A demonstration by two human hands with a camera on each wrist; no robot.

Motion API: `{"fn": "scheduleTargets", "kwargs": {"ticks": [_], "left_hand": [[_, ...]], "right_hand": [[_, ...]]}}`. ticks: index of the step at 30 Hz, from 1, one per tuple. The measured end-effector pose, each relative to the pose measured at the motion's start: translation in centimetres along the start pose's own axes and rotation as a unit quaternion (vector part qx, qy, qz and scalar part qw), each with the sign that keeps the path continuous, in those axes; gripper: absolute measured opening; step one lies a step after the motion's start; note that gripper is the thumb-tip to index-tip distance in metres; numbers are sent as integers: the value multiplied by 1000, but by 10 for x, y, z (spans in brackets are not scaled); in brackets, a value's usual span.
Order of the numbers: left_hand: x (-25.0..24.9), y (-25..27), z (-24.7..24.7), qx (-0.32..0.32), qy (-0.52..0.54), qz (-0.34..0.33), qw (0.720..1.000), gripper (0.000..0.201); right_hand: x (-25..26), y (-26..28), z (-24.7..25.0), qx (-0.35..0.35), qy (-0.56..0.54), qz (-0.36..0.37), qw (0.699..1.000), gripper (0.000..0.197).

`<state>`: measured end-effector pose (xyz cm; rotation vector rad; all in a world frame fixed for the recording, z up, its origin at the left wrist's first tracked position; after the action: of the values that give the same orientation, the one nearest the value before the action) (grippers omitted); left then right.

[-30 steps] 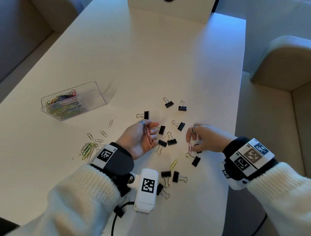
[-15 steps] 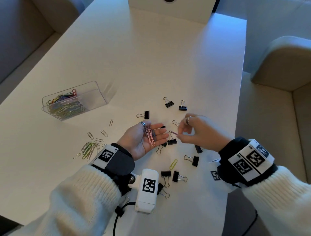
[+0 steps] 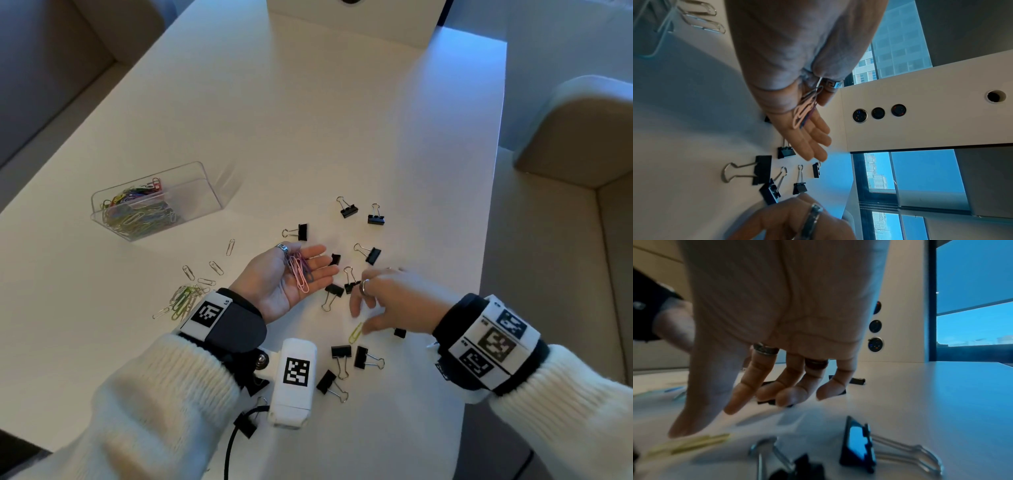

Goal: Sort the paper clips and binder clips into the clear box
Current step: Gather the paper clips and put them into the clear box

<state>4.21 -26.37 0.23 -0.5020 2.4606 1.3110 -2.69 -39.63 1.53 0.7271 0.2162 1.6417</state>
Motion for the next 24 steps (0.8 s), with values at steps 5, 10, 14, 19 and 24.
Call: {"fn": "scheduleTargets", "kwargs": {"ticks": [5, 10, 14, 19, 24], "left_hand": [[0, 0, 0, 3, -2, -4, 1000, 37], [-3, 1, 3, 5, -6, -9, 1000, 35], [-8, 3, 9, 8, 3, -14, 1000, 38], [-19, 6, 23, -5, 21, -27, 999, 38], [-42, 16, 43, 15, 85, -60, 994, 43]], "right_hand": [[5, -4, -7, 16, 60, -12, 998, 24], [8, -8, -8, 43, 86, -12, 995, 17], [16, -5, 2, 9, 36, -7, 999, 6], [34, -21, 47, -222, -157, -17, 962, 13], [69, -60, 62, -273, -196, 20, 942, 15]]}}
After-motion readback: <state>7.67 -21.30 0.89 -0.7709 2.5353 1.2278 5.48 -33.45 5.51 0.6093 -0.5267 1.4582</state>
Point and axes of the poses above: each hand's wrist, its own y-axis away from the middle knuckle, its own z-axis out of the back of the hand, x = y × z, the point moved 4 cm from there along -y, towards the middle knuckle
